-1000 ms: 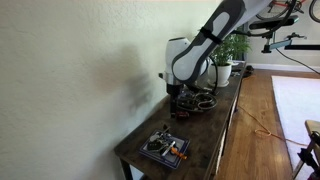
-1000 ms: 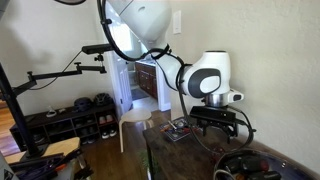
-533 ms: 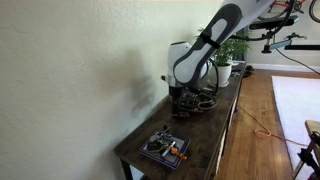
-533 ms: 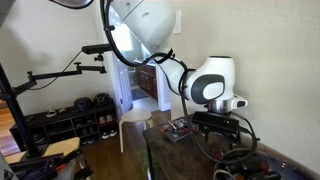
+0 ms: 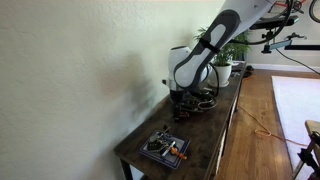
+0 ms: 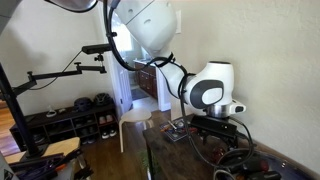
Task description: Put the object on the table onto the tray.
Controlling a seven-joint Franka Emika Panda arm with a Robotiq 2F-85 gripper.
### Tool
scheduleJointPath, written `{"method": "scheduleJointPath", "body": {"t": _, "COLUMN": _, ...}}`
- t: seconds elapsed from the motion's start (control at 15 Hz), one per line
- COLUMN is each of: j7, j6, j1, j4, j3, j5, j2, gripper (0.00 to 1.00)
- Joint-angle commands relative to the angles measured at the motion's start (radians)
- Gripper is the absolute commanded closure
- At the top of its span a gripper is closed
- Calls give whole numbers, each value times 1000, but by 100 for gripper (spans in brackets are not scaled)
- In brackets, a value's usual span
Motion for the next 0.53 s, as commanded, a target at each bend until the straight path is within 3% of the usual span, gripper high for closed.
{"method": "scheduleJointPath", "body": {"t": 0.0, "j7": -2, "j6": -4, "j1": -10, "j4": -34, "j3": 0, "j5": 0, "j2": -23, "gripper": 0}}
{"method": "scheduleJointPath", "body": {"t": 0.27, "j7": 3, "j6": -1, "j1": -10, "j4": -66, "j3": -6, "j5": -3, "j2": -47, "gripper": 0}}
{"method": "scheduleJointPath", "body": {"t": 0.33, "j7": 4, "j6": -2, "j1": -11, "j4": -75, "j3": -7, "j5": -3, "j2": -52, "gripper": 5}}
{"method": "scheduleJointPath", "body": {"t": 0.47, "j7": 7, "j6": -3, "j1": -8, "j4": -89, "j3": -12, "j5": -7, "j2": -60, "gripper": 29}}
